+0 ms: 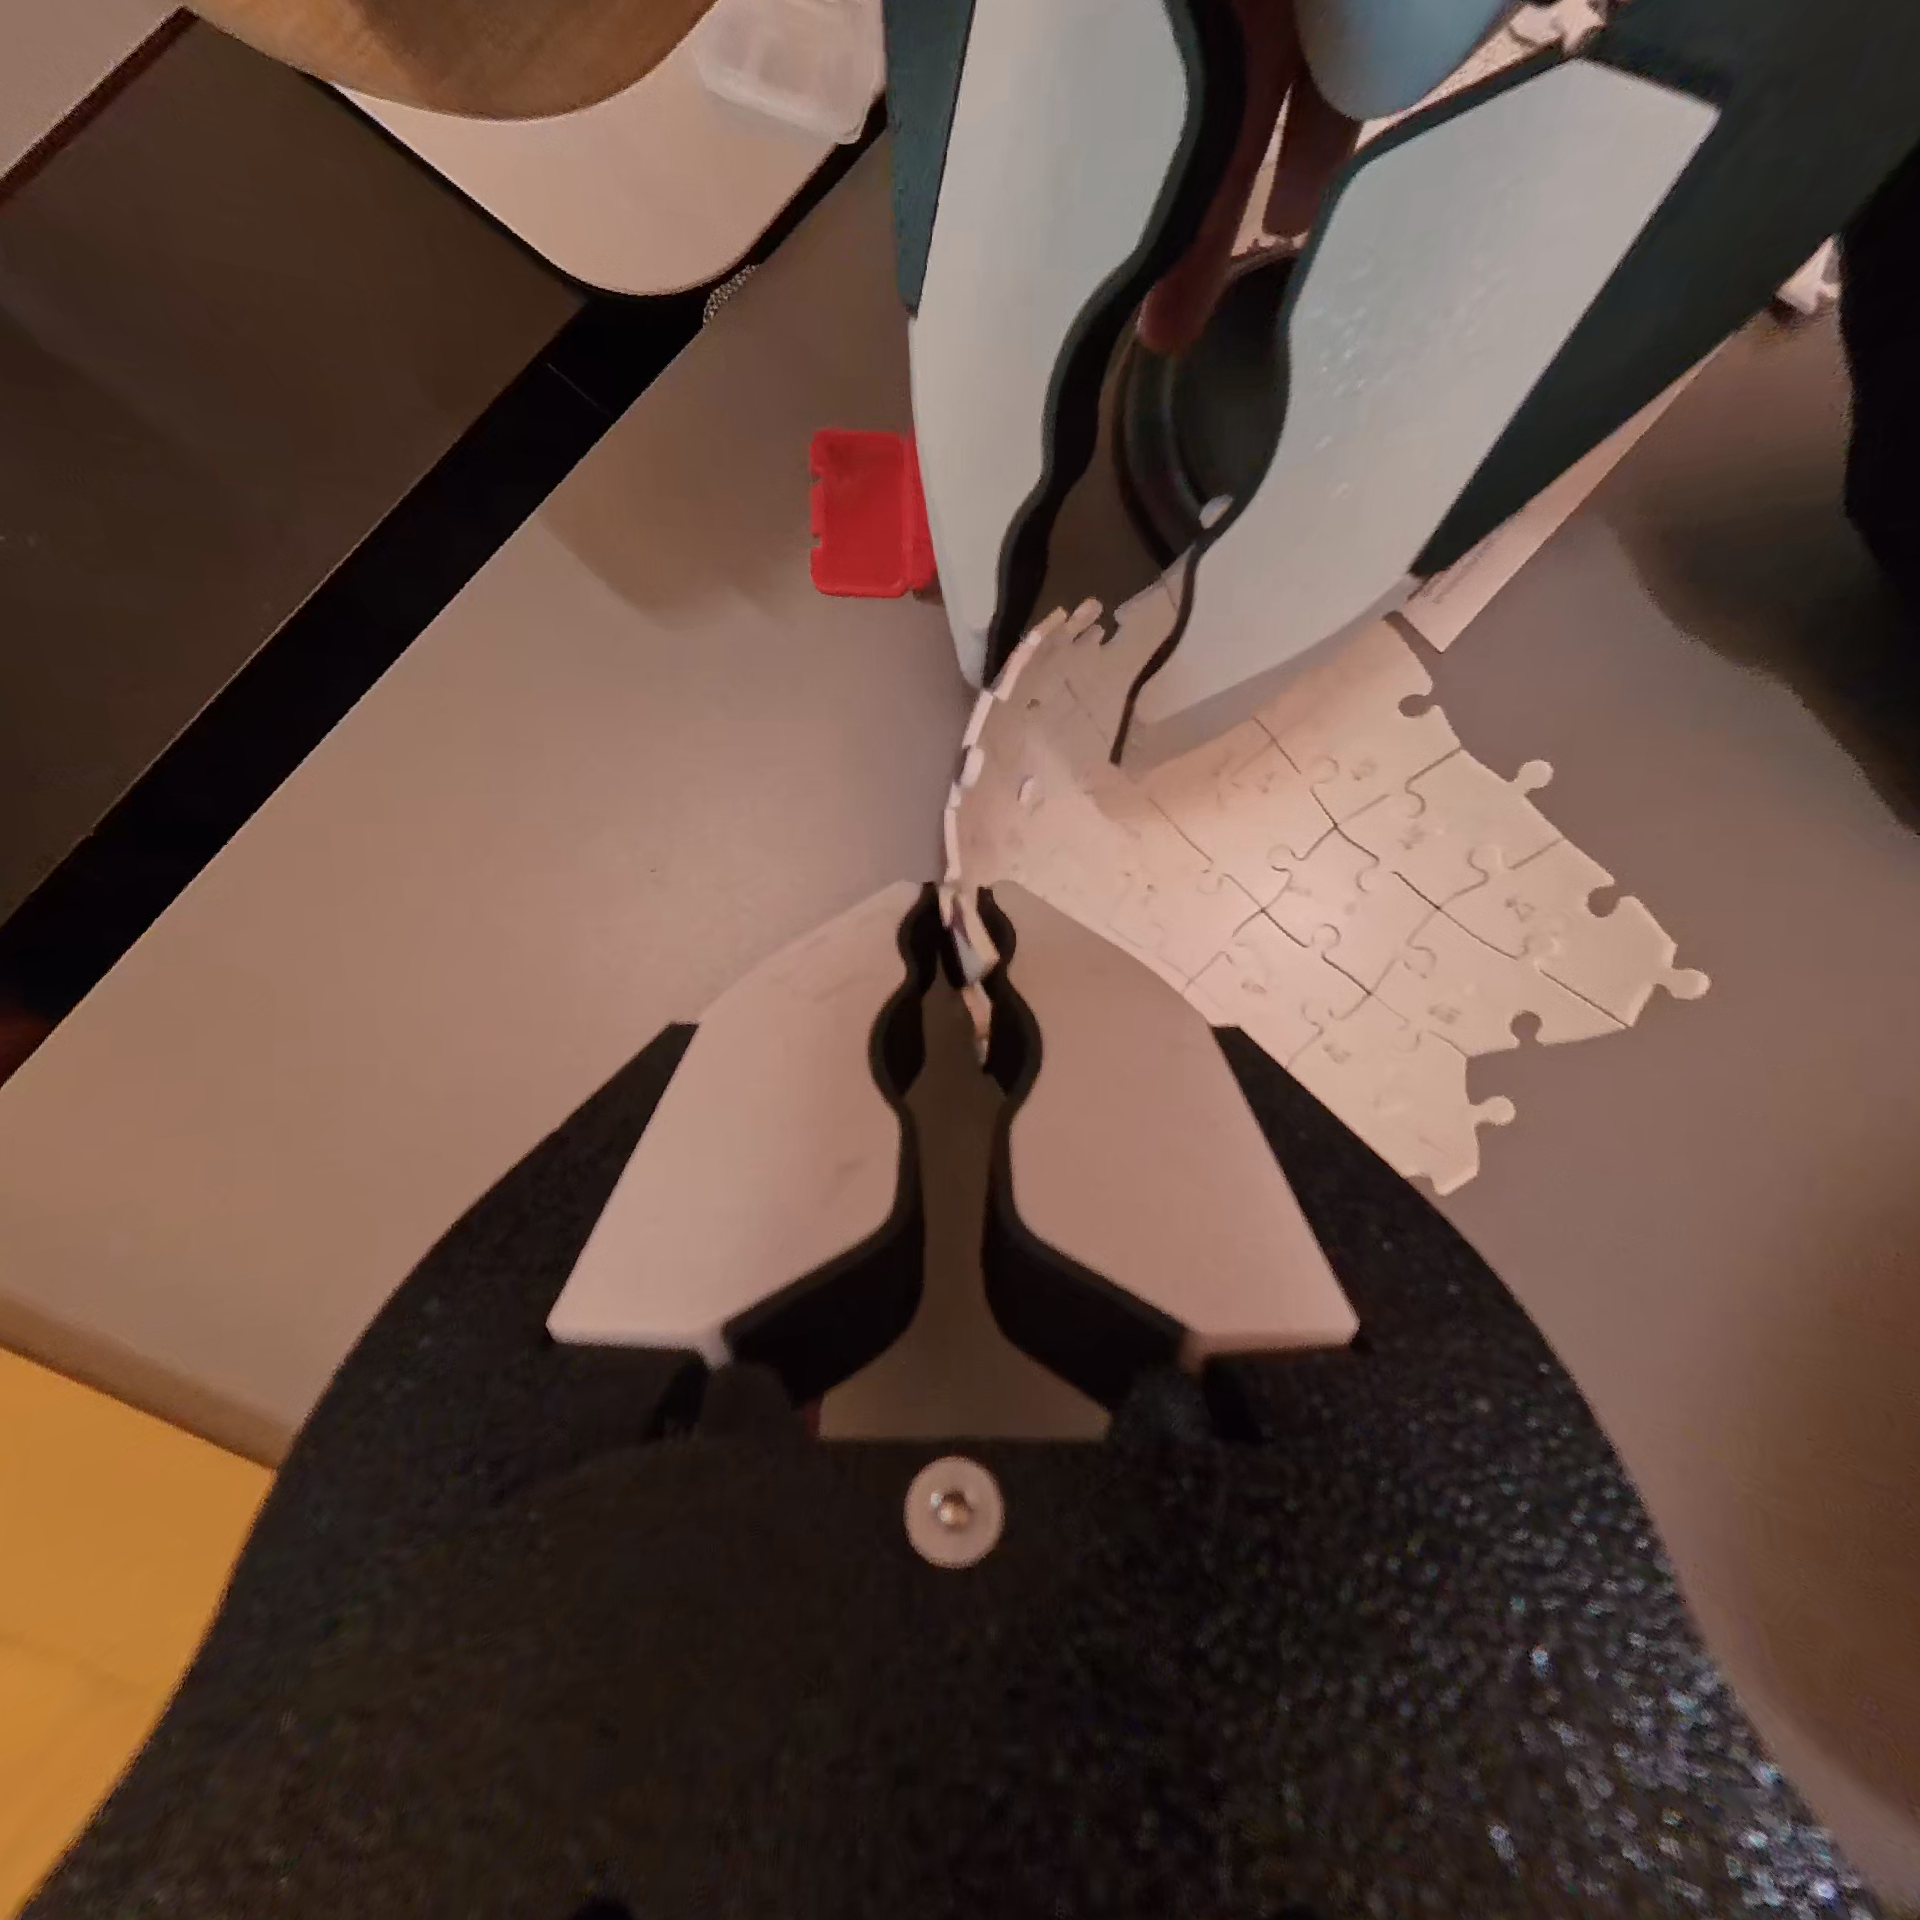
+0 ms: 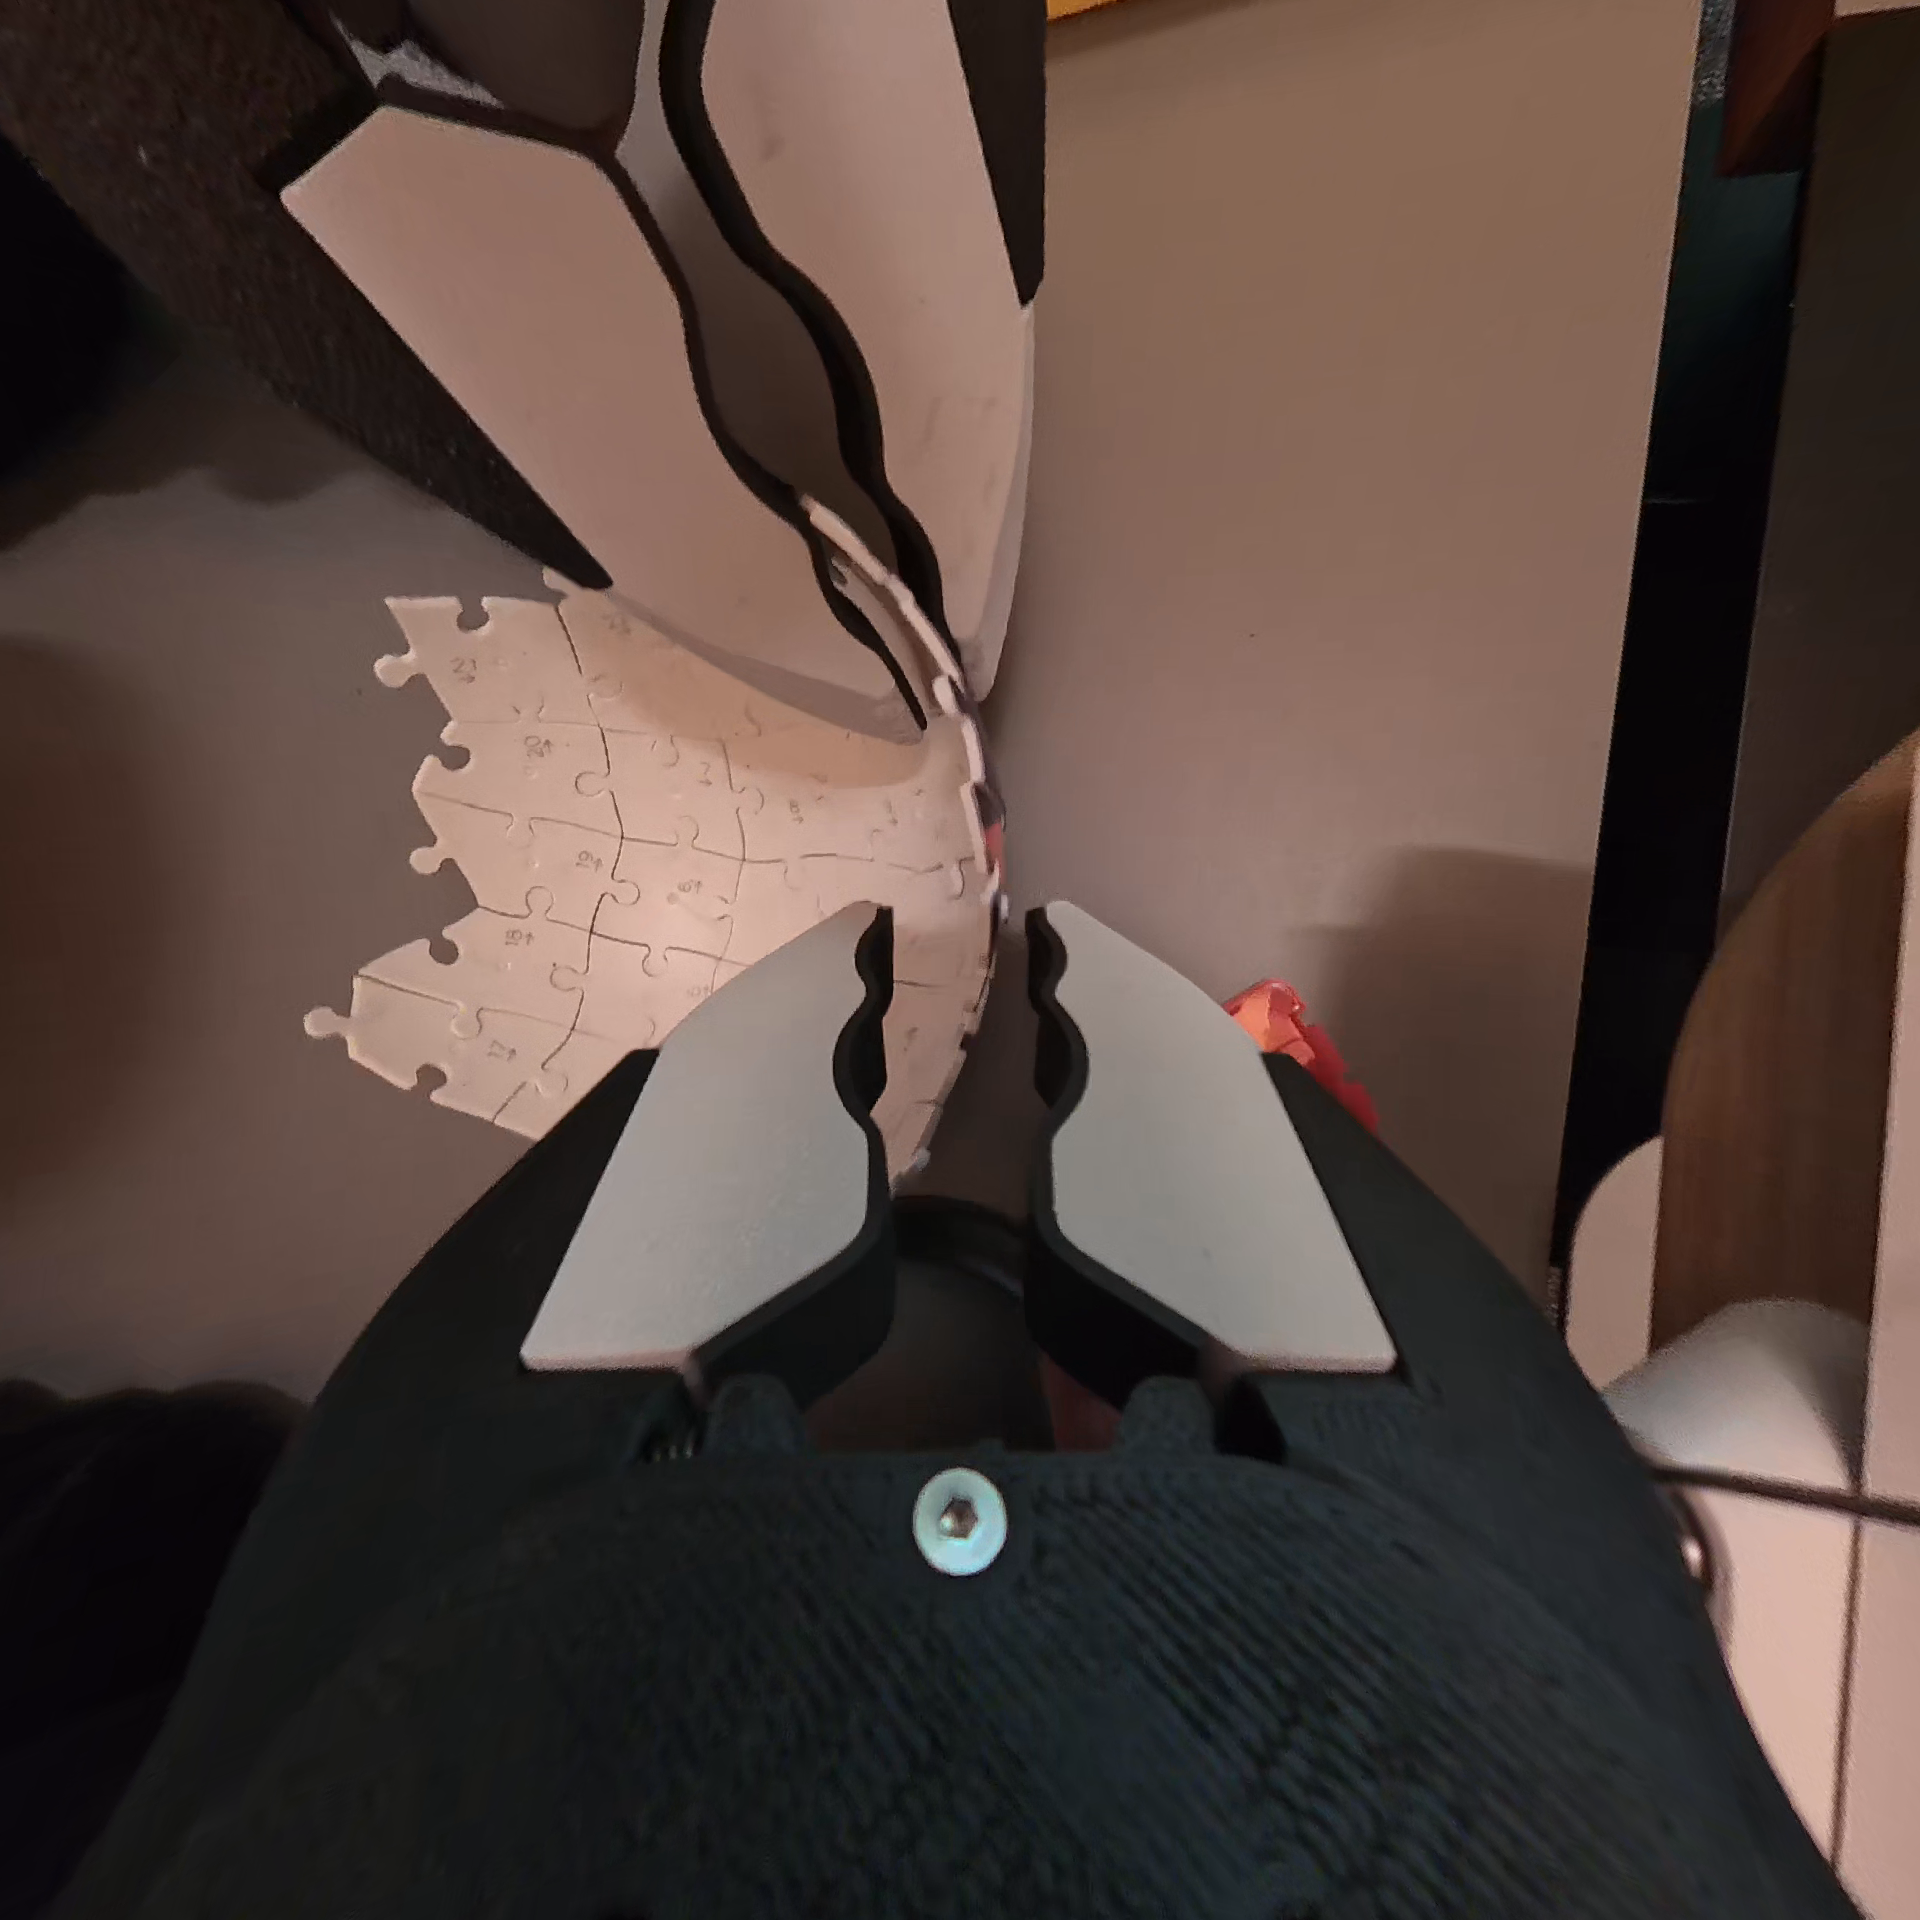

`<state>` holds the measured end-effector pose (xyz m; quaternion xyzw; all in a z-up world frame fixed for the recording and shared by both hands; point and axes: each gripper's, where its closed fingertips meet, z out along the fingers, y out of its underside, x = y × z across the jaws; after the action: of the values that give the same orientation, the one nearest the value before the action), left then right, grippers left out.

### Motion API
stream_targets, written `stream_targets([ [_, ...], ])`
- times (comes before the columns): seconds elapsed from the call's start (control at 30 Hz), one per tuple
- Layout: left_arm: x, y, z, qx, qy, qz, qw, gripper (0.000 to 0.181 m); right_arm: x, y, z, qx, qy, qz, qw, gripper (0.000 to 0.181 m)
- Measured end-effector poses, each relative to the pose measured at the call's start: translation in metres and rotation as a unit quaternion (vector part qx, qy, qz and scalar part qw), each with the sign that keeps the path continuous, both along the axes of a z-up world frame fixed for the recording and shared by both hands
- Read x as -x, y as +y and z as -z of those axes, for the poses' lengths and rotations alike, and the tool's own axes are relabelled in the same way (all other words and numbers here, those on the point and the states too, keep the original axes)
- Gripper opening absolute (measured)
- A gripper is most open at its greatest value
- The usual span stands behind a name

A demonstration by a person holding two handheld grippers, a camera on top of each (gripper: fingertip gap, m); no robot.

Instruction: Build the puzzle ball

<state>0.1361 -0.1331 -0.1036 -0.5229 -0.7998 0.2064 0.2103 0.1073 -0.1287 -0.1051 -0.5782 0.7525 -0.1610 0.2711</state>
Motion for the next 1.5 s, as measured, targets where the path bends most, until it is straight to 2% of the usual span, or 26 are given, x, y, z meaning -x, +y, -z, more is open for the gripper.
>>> stream_targets([
  [0.27, 0.001, 0.0, 0.0, 0.001, 0.001, 0.001, 1.0, 0.006, 0.002, -0.002, -0.002, 0.014, -0.003, 0.002, 1.0, 0.026],
  [0.47, 0.0, 0.0, 0.0, 0.006, -0.003, 0.005, 1.0, 0.006, 0.0, -0.003, 0.001, 0.024, 0.009, -0.009, 1.0, 0.014],
  [0.6, 0.003, 0.001, -0.002, 0.014, 0.004, 0.017, 1.0, 0.005, 0.003, 0.003, 0.0, 0.034, 0.007, -0.034, 0.999, 0.021],
  [0.73, 0.002, 0.0, -0.001, 0.017, 0.001, 0.018, 1.0, 0.005, 0.003, 0.001, 0.0, 0.05, 0.009, -0.04, 0.998, 0.018],
  [0.97, 0.003, 0.0, -0.003, 0.02, 0.007, 0.02, 1.0, 0.006, 0.004, -0.007, 0.0, 0.047, 0.012, -0.007, 0.999, 0.005],
  [1.3, 0.004, -0.001, -0.004, 0.017, 0.016, 0.016, 1.0, 0.008, 0.003, -0.01, 0.002, 0.031, 0.021, 0.017, 0.999, 0.004],
  [1.4, 0.008, 0.0, -0.004, 0.006, 0.027, 0.011, 1.0, 0.014, 0.001, -0.01, 0.001, 0.031, 0.015, 0.02, 0.999, 0.004],
  [1.5, 0.005, -0.003, -0.002, 0.013, 0.018, 0.005, 1.0, 0.01, 0.001, -0.011, 0.002, 0.036, 0.021, 0.023, 0.999, 0.005],
])
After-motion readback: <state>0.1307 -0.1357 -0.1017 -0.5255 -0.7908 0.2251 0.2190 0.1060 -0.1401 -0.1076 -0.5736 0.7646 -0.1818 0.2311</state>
